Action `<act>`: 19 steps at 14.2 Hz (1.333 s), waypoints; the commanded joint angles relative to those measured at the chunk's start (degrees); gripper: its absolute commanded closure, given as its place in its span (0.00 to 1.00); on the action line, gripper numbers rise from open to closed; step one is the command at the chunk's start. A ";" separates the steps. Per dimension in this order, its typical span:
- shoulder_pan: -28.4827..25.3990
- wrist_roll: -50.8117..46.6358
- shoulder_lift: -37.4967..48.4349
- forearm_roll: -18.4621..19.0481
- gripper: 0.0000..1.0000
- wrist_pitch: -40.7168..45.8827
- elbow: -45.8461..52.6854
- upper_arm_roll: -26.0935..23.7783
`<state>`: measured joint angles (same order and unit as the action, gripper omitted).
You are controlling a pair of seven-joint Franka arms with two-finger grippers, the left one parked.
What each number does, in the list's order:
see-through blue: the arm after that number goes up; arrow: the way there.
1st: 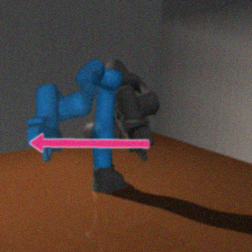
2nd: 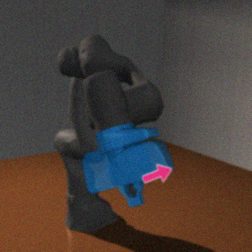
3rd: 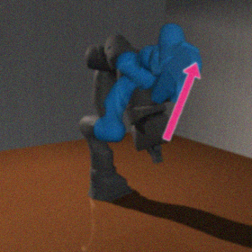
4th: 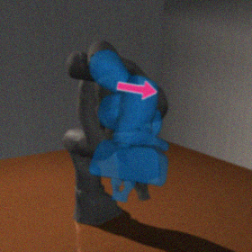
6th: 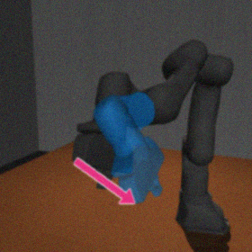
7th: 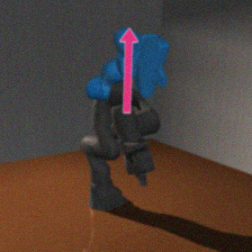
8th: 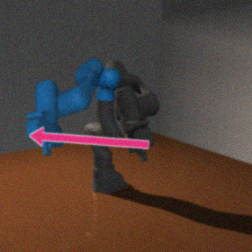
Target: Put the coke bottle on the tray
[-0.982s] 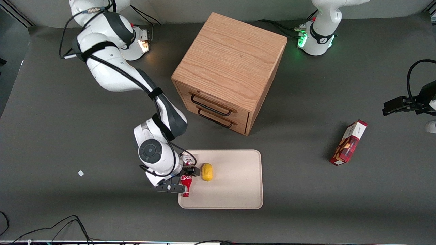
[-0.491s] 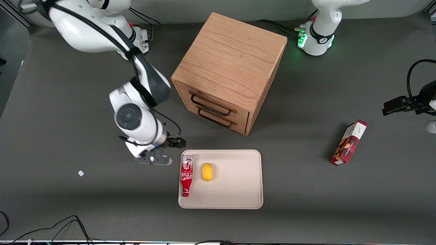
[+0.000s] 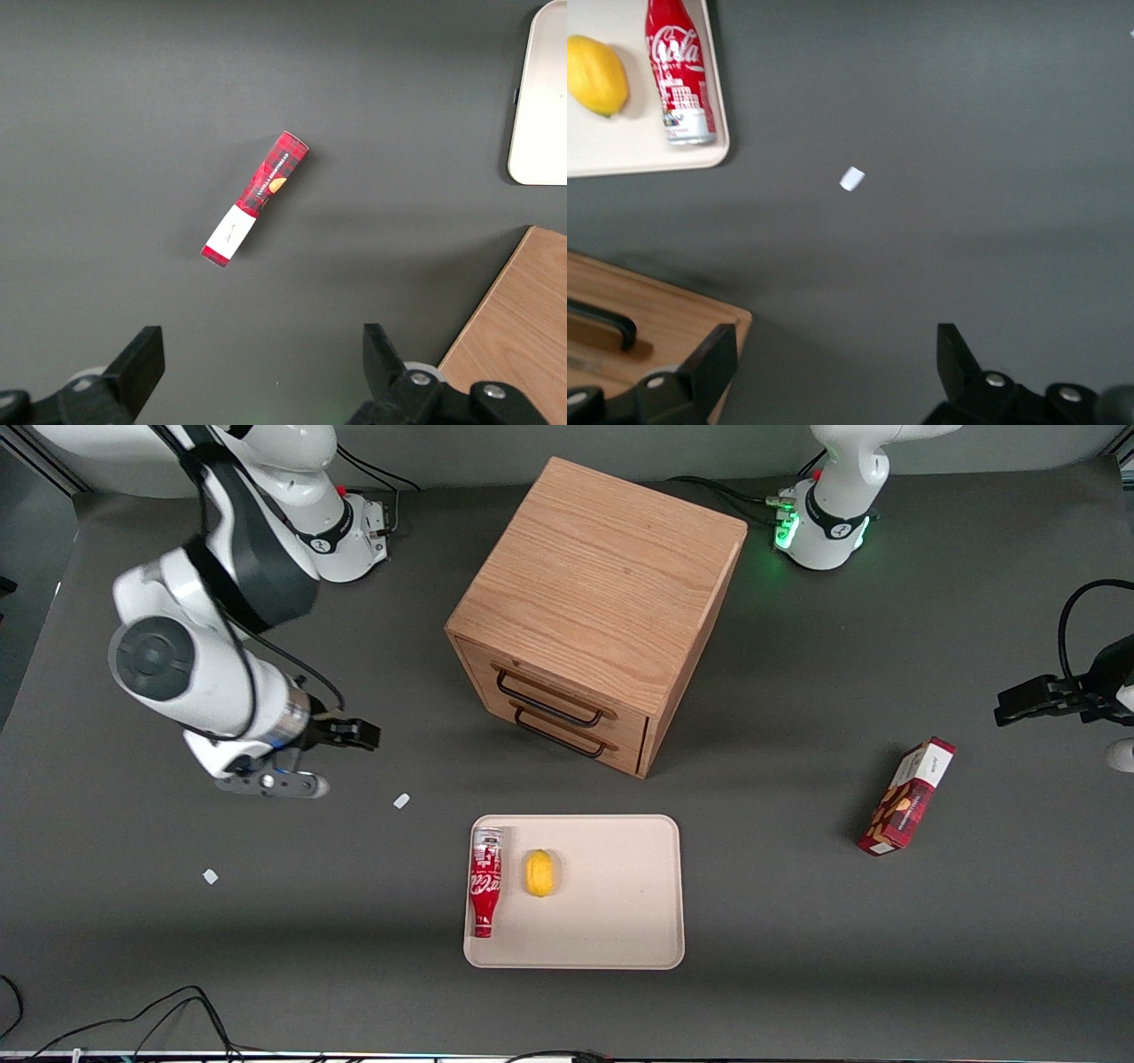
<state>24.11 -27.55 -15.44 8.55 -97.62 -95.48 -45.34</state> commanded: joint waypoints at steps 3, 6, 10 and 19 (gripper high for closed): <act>8.58 11.09 4.27 -1.25 0.00 8.75 1.43 -5.03; 10.16 13.66 5.50 -1.34 0.00 11.58 2.58 -5.11; 7.29 14.89 6.38 -1.43 0.00 14.56 4.07 -1.88; -34.44 24.38 13.93 -9.51 0.00 16.68 4.35 46.52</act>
<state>-1.74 -6.36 -4.48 1.46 -81.51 -89.29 -8.95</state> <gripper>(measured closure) 0.000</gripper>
